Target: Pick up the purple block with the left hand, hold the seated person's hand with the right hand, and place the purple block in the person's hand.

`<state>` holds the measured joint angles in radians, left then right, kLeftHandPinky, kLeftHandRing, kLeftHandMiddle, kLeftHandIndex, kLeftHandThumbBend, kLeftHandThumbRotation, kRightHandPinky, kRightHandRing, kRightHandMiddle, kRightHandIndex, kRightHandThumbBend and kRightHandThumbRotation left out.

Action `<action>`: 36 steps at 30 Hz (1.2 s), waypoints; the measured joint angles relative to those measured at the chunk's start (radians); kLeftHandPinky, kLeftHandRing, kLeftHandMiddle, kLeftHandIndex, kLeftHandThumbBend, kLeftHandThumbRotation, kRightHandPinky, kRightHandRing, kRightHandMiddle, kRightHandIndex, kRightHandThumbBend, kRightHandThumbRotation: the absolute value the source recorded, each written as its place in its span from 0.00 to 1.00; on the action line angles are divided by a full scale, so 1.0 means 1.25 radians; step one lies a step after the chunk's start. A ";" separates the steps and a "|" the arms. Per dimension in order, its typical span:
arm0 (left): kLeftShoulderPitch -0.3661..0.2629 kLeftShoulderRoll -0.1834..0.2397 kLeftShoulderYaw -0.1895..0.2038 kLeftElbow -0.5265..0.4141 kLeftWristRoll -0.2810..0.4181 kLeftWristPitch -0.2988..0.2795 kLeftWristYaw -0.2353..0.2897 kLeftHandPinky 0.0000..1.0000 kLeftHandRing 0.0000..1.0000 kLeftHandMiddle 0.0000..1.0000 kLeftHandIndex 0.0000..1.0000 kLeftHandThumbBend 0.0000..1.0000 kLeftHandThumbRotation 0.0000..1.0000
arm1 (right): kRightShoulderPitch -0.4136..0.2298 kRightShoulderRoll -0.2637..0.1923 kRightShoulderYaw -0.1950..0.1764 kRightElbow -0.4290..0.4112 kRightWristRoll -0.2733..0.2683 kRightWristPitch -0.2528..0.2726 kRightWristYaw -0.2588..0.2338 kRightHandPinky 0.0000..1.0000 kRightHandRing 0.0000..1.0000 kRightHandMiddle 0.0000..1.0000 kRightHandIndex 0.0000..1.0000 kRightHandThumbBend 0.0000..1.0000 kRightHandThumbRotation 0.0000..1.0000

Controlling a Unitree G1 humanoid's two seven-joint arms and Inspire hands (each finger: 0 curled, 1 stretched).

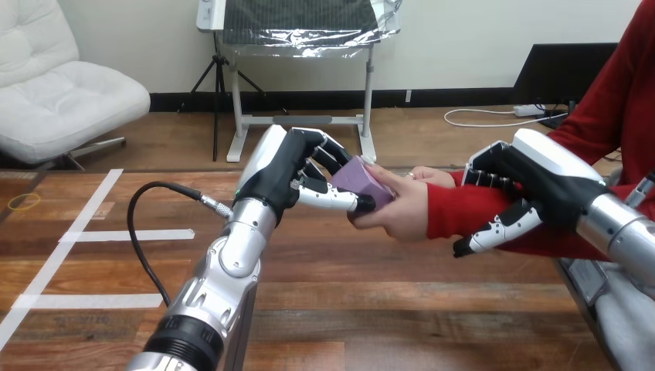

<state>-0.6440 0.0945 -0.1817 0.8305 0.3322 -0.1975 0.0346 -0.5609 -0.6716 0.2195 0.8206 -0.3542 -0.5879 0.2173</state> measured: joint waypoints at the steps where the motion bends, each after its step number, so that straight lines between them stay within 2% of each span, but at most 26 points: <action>1: 0.000 0.001 0.000 -0.002 -0.002 0.003 -0.008 0.37 0.43 0.48 0.49 0.71 0.01 | 0.001 0.000 -0.001 0.000 0.002 0.000 0.005 0.32 0.35 0.40 0.42 1.00 0.36; 2: 0.000 0.002 0.000 -0.004 -0.003 0.009 -0.015 0.38 0.45 0.49 0.50 0.71 0.01 | 0.002 0.000 -0.002 0.000 0.004 0.000 0.011 0.33 0.36 0.41 0.42 1.00 0.39; 4: 0.000 0.004 0.000 -0.010 -0.006 0.022 -0.035 0.43 0.51 0.56 0.56 0.73 0.10 | 0.003 -0.001 -0.004 0.000 0.008 0.001 0.027 0.35 0.39 0.44 0.46 1.00 0.50; 8: 0.000 0.008 -0.001 -0.023 -0.007 0.049 -0.072 0.49 0.58 0.62 0.63 0.75 0.22 | 0.003 -0.006 -0.006 -0.001 0.017 0.004 0.066 0.37 0.43 0.48 0.52 1.00 0.62; 13: 0.001 0.016 -0.005 -0.038 -0.005 0.063 -0.101 0.56 0.67 0.71 0.70 0.75 0.42 | 0.004 -0.015 -0.006 -0.012 0.018 0.009 0.108 0.44 0.51 0.57 0.61 1.00 0.76; 15: 0.002 0.018 -0.009 -0.046 -0.004 0.063 -0.106 0.57 0.68 0.72 0.71 0.75 0.44 | 0.005 -0.019 -0.006 -0.020 0.017 0.010 0.120 0.44 0.52 0.58 0.62 1.00 0.78; 16: 0.003 0.019 -0.009 -0.050 -0.004 0.063 -0.108 0.58 0.70 0.74 0.73 0.74 0.49 | 0.006 -0.021 -0.006 -0.024 0.016 0.010 0.124 0.47 0.56 0.61 0.65 1.00 0.82; 22: 0.013 0.018 -0.016 -0.084 -0.005 0.060 -0.117 0.60 0.72 0.78 0.76 0.74 0.62 | 0.009 -0.029 -0.006 -0.050 0.012 0.014 0.147 0.54 0.66 0.70 0.72 1.00 0.91; 31: 0.029 0.010 -0.029 -0.147 -0.006 0.039 -0.124 0.65 0.76 0.78 0.79 0.73 0.69 | 0.009 -0.031 -0.006 -0.086 0.012 0.027 0.180 0.63 0.76 0.79 0.79 1.00 0.99; 36: 0.037 0.010 -0.030 -0.181 -0.008 0.036 -0.132 0.67 0.78 0.78 0.79 0.74 0.67 | 0.009 -0.032 -0.006 -0.091 0.023 0.023 0.205 0.64 0.79 0.82 0.81 1.00 1.00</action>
<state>-0.5973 0.1076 -0.2188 0.6047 0.3222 -0.1529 -0.1304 -0.5498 -0.7112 0.2116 0.7070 -0.3250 -0.5597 0.4730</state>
